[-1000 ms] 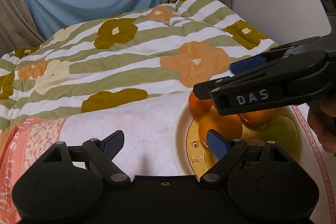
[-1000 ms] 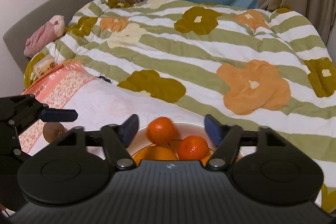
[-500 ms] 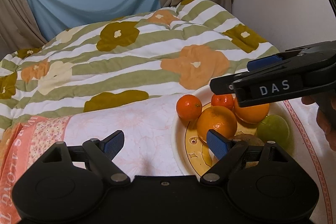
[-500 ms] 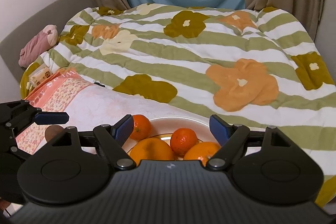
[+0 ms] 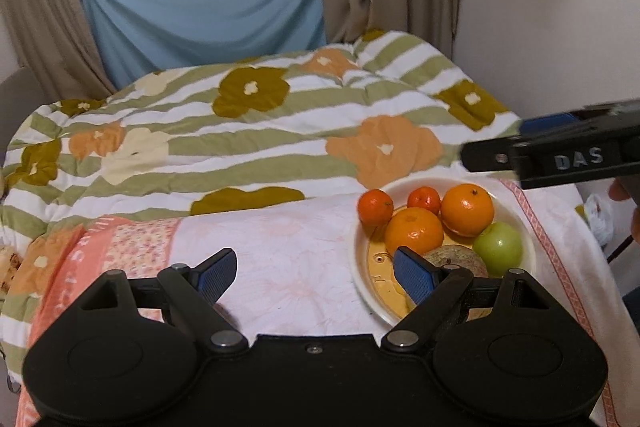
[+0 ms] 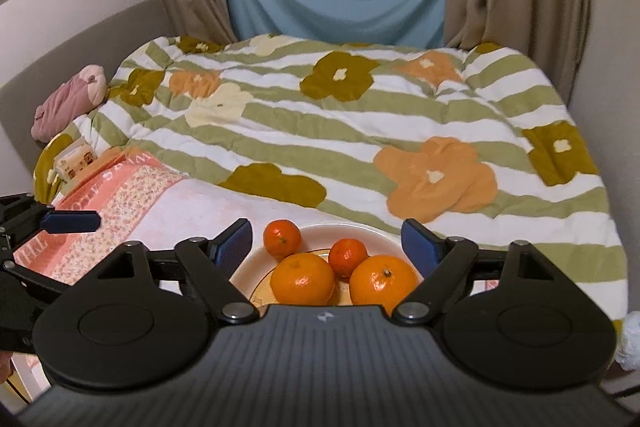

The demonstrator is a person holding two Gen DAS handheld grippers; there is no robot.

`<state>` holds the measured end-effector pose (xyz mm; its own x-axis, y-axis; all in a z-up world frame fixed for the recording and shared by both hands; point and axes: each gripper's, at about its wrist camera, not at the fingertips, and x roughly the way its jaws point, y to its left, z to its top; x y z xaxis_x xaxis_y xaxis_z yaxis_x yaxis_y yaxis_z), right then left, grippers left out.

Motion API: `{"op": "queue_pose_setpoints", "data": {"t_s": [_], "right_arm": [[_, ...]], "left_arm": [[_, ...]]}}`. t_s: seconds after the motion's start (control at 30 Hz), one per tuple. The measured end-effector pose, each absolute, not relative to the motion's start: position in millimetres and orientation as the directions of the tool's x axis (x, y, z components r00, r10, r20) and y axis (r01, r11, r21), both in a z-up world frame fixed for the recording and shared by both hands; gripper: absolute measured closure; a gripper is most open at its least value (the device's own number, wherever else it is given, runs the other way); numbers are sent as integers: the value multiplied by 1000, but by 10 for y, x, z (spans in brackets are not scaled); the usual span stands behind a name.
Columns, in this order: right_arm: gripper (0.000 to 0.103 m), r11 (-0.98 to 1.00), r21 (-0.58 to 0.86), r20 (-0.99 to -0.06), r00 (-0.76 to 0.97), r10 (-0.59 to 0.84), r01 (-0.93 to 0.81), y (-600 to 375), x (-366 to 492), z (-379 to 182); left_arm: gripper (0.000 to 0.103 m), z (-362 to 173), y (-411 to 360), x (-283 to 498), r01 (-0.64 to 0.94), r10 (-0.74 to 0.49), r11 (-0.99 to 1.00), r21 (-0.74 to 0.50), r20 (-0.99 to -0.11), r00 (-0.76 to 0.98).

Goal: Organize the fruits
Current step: 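Move both open grippers toward the kiwi and green apple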

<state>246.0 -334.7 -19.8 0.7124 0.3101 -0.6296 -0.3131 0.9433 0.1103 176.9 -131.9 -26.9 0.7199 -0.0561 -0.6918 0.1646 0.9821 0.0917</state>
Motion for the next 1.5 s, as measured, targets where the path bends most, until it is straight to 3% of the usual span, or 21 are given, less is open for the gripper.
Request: {"op": "queue_pose_setpoints", "data": {"t_s": [0.33,0.73,1.17,1.5], "right_arm": [[0,983,49,-606,778,168,-175,-3110,1715,41],[0,995,95,-614,785,85,-34,-2592,1029,66],[0,993,118,-653,752,86,-11,-1800,916,-246],[0,996,81,-700,709,79,-32,-1365,1156,-691]], "left_arm": [[3,-57,-807,1281,177,-84,981,83,-639,765],[2,-26,-229,932,283,-124,944,170,-610,783],[2,-295,322,1238,452,-232,868,205,-638,734],[6,-764,306,1738,657,-341,706,263,-687,642]]}}
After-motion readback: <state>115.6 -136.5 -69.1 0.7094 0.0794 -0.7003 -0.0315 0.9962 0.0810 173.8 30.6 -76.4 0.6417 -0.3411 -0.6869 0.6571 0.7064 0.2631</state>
